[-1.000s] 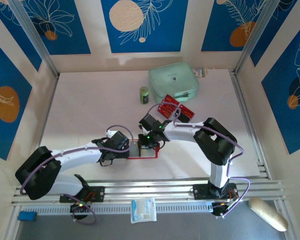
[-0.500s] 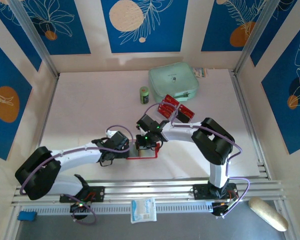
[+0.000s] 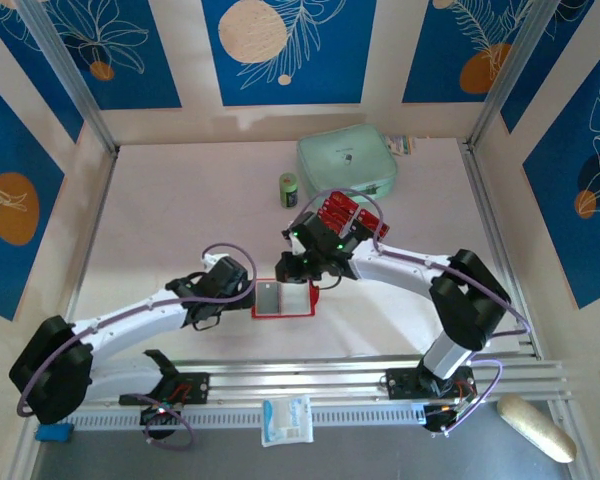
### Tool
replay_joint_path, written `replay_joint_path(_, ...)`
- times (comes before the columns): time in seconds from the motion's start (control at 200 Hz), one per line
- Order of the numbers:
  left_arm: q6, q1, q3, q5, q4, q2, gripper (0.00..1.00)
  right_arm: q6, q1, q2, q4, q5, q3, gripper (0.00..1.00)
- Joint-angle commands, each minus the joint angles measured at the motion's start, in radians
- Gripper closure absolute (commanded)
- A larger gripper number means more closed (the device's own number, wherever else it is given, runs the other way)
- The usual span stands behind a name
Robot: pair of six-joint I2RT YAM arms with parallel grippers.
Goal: Put the credit cards into the card holder
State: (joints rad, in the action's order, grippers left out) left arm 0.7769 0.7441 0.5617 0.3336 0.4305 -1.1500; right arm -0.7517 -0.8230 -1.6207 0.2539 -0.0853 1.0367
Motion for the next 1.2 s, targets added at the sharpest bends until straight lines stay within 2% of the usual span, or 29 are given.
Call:
replay_joint_path(0.0, -0.023, -0.011, 0.044, -0.007, 0.035, 0.042, 0.01, -0.007, 0.025, 0.051, 0.010, 0.005, -0.056, 1.00)
replay_joint_path(0.155, -0.033, -0.012, 0.062, -0.034, 0.012, 0.085, 0.00, 0.004, 0.046, 0.104, 0.017, 0.028, -0.106, 1.00)
replay_joint_path(0.41, -0.033, -0.009, 0.092, -0.119, -0.026, 0.057, 0.00, 0.031, 0.050, 0.124, 0.031, 0.089, -0.162, 1.00)
replay_joint_path(1.195, 0.011, 0.121, 0.121, -0.140, -0.142, -0.153, 0.00, 0.099, 0.048, -0.061, 0.071, 0.118, -0.061, 1.00)
